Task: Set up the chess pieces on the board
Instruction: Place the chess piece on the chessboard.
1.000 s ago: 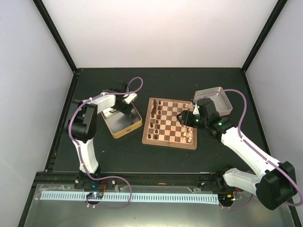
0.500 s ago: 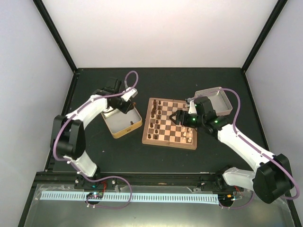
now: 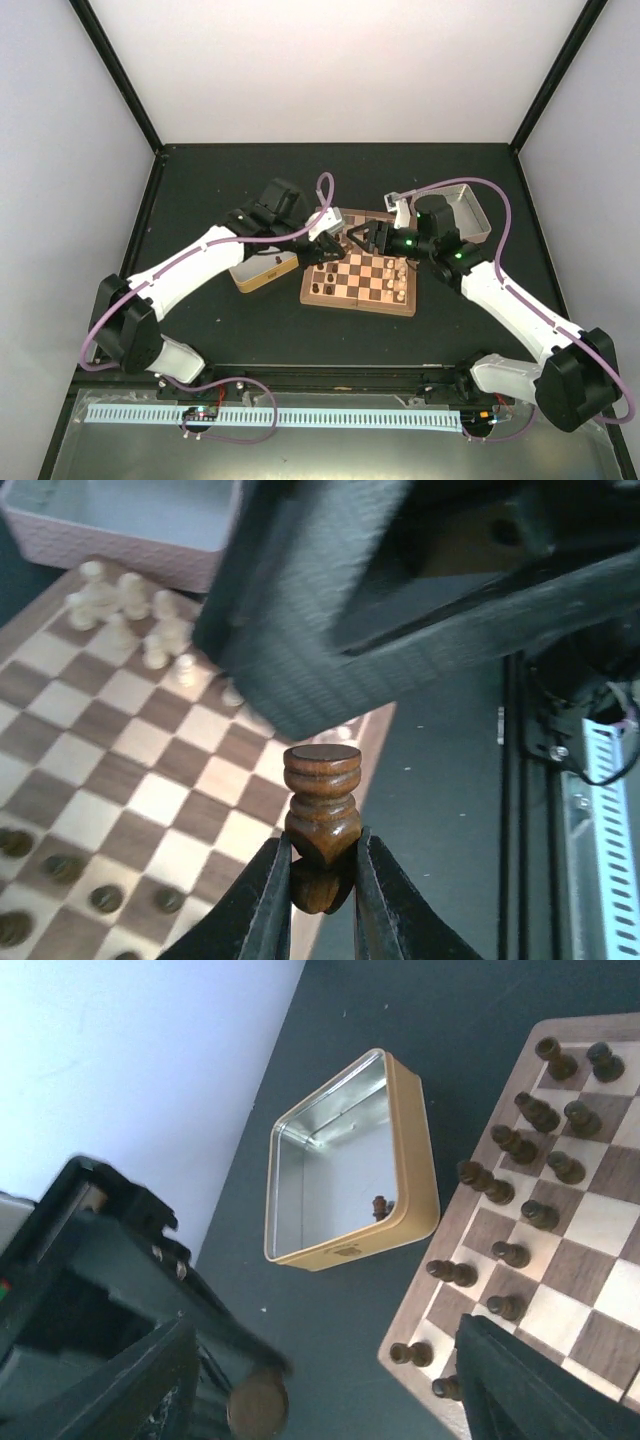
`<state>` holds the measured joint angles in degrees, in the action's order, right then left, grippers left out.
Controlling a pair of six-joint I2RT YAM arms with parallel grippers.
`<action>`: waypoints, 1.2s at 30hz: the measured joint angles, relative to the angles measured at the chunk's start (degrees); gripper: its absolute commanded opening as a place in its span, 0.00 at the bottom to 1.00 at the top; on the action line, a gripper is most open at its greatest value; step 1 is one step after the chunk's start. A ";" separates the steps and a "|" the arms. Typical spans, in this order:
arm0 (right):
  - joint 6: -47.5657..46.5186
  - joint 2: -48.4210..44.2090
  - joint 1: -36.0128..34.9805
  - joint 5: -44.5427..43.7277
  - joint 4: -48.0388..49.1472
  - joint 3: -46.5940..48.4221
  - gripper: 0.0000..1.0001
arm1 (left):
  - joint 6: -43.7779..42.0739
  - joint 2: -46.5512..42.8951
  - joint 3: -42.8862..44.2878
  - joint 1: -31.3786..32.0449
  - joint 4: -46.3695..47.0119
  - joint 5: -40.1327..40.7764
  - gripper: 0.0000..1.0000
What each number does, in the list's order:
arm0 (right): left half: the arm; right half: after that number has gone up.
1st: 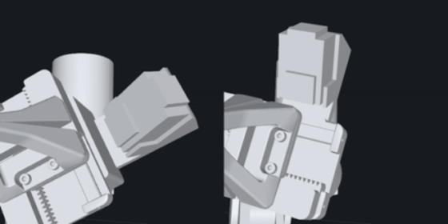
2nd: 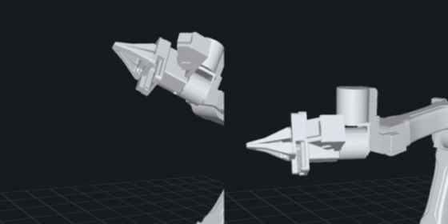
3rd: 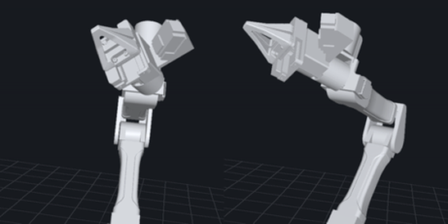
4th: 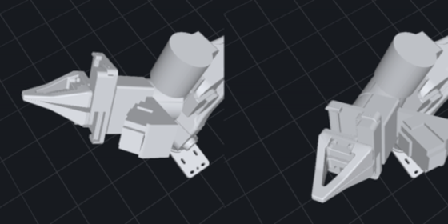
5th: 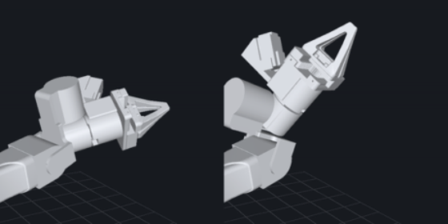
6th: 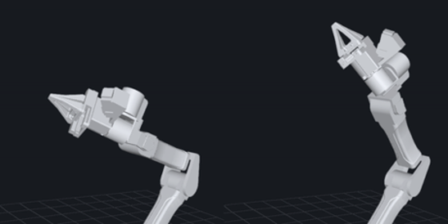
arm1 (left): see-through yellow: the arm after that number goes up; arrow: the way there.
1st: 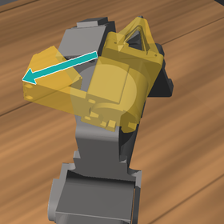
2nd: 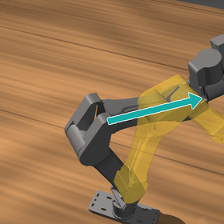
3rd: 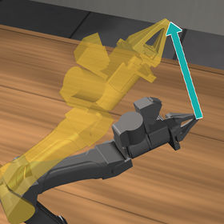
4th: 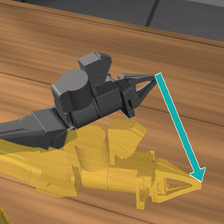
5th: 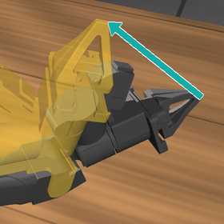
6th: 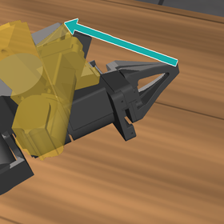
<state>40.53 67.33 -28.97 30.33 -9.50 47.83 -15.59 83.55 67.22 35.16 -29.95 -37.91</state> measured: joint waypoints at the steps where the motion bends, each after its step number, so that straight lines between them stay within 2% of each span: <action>1: 0.04 -0.07 0.00 0.37 0.17 0.02 0.62 | 0.26 0.00 -0.15 0.83 0.31 -0.61 0.02; 6: 0.17 -0.13 -0.04 2.51 -0.15 0.04 0.52 | 1.57 0.09 -0.31 3.58 1.88 -2.40 0.02; 10: 0.50 -0.74 -0.04 4.17 -0.37 -0.35 0.38 | 2.34 0.50 -0.31 3.87 2.78 -2.47 0.01; 16: 2.51 -1.40 -0.04 6.69 -0.26 -1.55 0.34 | 2.82 0.66 -0.31 3.87 3.45 -2.25 0.02; 21: 6.19 -1.66 -0.04 8.48 2.01 -3.26 0.11 | 3.93 0.74 -0.31 3.89 4.26 -1.20 0.02; 23: 7.58 -2.10 -0.04 8.61 3.04 -3.74 0.06 | 4.31 0.81 -0.31 3.93 4.48 -0.96 0.08; 26: 9.75 -3.02 -0.04 7.98 4.63 -4.68 0.01 | 5.33 0.81 -0.31 3.96 5.25 -1.09 0.35; 28: 11.58 -4.02 -0.04 7.37 6.38 -5.81 0.01 | 6.56 0.79 -0.35 3.96 6.21 -1.11 0.48; 32: 15.67 -6.69 -0.04 6.08 11.32 -8.04 0.01 | 13.86 -0.26 -2.73 3.89 11.67 -1.53 0.56; 36: 18.97 -9.66 -0.04 4.33 17.38 -8.96 0.01 | 28.24 -3.91 -10.10 3.82 24.63 -4.35 0.58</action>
<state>59.51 57.67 -29.02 34.65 7.88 38.87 12.64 79.64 57.12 38.98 -5.32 -42.26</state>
